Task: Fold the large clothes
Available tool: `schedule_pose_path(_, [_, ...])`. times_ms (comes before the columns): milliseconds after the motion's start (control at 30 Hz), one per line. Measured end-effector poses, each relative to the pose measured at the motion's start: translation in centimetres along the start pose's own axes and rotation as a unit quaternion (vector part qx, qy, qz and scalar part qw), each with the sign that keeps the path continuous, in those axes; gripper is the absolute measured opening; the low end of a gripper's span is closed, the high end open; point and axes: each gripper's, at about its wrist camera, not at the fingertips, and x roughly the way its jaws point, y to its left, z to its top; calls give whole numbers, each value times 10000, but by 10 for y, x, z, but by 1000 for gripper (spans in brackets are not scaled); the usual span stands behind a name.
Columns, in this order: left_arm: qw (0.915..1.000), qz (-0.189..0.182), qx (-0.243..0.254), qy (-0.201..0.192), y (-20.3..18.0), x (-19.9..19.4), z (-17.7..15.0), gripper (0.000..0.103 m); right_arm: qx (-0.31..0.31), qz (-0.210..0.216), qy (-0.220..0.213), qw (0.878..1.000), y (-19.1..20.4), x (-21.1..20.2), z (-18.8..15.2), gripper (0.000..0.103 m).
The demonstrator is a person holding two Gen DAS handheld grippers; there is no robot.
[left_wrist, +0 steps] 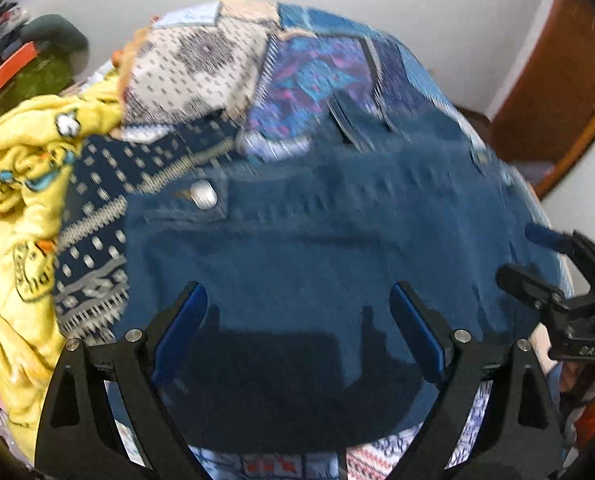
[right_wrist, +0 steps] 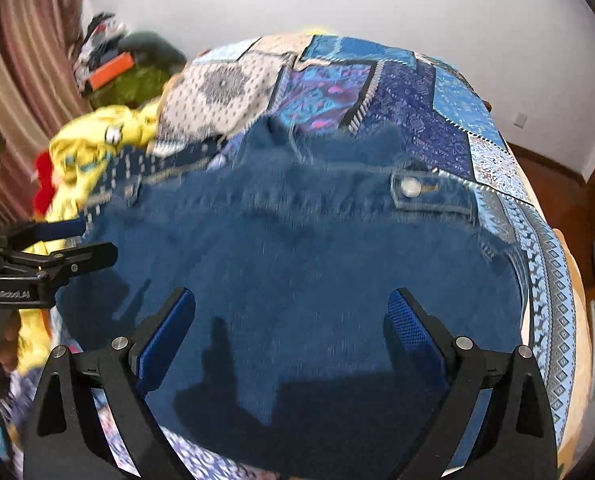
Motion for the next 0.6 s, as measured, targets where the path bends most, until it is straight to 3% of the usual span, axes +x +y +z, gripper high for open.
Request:
schedule_pose_path(200, [9990, 105, -108, 425, 0, 24, -31, 94, 296, -364, 530, 9975, -34, 9, -26, 96])
schedule_pose_path(300, [9993, 73, -209, 304, 11, 19, -44, 94, 399, -592, 607, 9956, -55, 1, -37, 97])
schedule_pose_path(433, [9983, 516, -196, 172, 25, 5, -62, 95, 570, -570, 570, 9951, -79, -19, -46, 96])
schedule_pose_path(533, [9956, 859, -347, 128, 40, -6, -79, 97, 629, -1096, 585, 9903, -92, -31, -51, 96])
schedule_pose_path(600, [9951, 803, -563, 110, 54, -14, -91, 98, 722, -1070, 626, 9897, -99, -35, -56, 96])
